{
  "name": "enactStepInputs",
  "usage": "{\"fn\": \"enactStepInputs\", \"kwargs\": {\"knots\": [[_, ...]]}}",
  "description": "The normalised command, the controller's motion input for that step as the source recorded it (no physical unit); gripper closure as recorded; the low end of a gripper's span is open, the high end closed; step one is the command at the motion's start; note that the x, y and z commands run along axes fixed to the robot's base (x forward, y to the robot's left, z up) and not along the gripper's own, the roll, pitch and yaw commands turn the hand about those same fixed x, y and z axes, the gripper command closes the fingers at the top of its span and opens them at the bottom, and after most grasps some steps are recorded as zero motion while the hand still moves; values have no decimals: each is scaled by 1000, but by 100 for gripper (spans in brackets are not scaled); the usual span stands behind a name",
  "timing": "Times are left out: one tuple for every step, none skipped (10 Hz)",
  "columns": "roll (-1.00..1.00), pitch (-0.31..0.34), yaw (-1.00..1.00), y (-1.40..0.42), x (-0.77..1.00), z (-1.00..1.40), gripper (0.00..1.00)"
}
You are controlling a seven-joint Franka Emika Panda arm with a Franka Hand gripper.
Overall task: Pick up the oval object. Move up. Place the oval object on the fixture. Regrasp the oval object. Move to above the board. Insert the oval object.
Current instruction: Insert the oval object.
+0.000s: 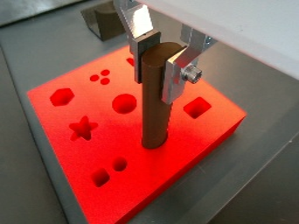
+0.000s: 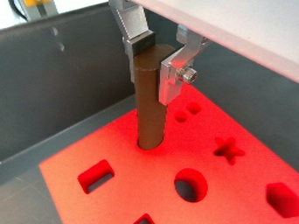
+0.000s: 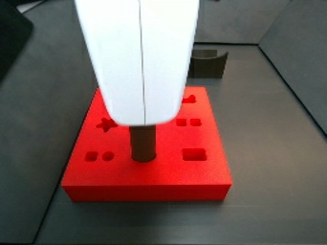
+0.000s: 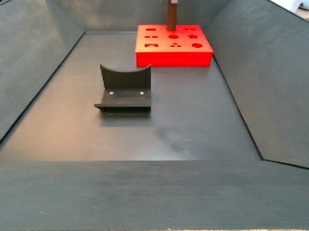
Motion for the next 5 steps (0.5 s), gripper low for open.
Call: {"fn": "enactStepInputs", "kwargs": {"knots": [[130, 0, 120, 43, 0, -977, 100], [0, -44, 80, 66, 0, -514, 100], [0, -23, 0, 0, 0, 0, 100], [0, -43, 0, 0, 0, 0, 100], [0, 0, 0, 0, 0, 0, 100]]}}
